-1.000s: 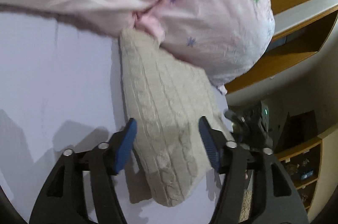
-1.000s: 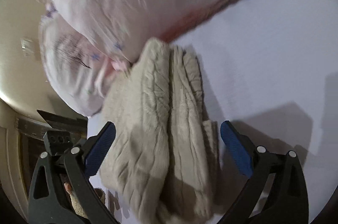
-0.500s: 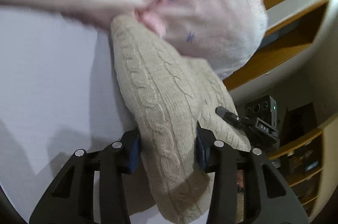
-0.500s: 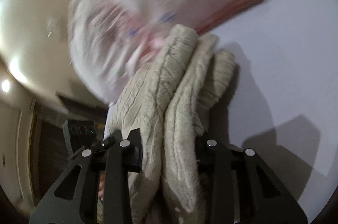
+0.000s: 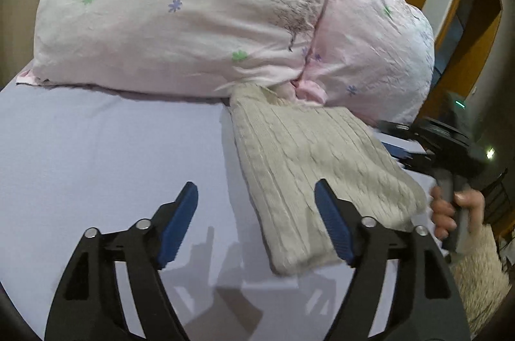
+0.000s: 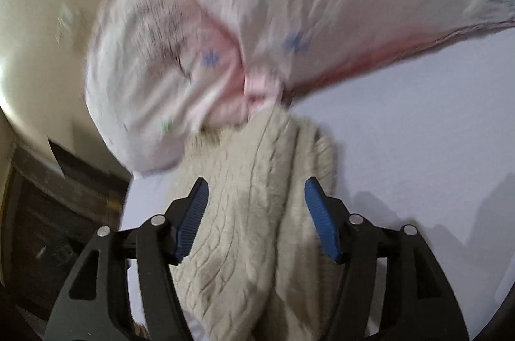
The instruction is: Fold small clothes
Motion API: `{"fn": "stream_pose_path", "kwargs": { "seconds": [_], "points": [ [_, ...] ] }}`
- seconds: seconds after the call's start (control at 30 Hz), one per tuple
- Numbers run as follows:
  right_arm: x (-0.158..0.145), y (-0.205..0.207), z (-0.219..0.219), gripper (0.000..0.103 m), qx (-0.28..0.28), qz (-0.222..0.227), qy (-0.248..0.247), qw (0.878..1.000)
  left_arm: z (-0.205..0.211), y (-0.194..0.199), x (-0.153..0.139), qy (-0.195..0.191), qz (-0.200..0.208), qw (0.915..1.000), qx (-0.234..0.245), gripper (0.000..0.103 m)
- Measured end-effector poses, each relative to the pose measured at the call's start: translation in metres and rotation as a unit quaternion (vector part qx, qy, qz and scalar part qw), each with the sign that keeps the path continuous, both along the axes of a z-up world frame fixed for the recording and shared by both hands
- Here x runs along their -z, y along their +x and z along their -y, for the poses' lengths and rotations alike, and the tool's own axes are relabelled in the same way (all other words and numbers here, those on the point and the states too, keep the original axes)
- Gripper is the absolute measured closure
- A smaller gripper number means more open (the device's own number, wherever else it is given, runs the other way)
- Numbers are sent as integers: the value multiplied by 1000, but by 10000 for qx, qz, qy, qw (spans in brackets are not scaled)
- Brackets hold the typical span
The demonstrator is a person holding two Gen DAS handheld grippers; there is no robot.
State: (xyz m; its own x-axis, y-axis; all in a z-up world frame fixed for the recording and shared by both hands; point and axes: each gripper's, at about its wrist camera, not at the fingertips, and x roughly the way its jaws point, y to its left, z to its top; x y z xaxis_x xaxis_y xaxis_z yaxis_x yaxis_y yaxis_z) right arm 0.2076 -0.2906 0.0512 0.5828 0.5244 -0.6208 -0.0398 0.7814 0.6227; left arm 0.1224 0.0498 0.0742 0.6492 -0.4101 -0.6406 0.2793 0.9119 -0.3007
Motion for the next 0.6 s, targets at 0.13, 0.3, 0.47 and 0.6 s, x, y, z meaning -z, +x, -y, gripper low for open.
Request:
{"fn": "stream_pose_path", "kwargs": {
  "seconds": [0.13, 0.3, 0.47, 0.6],
  "points": [
    [11, 3, -1, 84, 551, -267, -241, 9978, 7, -26, 5, 201, -89, 9998, 1, 12],
    [-19, -54, 1, 48, 1198, 259, -878, 9886, 18, -45, 20, 1051, -200, 9939, -284, 1],
    [-31, -130, -3, 2, 1411, 675, -1601, 9746, 35, -46, 38, 1389, -480, 9890, -190, 1],
    [-6, -160, -21, 2, 844, 151, -2186, 9720, 45, -44, 49, 1575, -641, 9852, -207, 1]
  ]
}}
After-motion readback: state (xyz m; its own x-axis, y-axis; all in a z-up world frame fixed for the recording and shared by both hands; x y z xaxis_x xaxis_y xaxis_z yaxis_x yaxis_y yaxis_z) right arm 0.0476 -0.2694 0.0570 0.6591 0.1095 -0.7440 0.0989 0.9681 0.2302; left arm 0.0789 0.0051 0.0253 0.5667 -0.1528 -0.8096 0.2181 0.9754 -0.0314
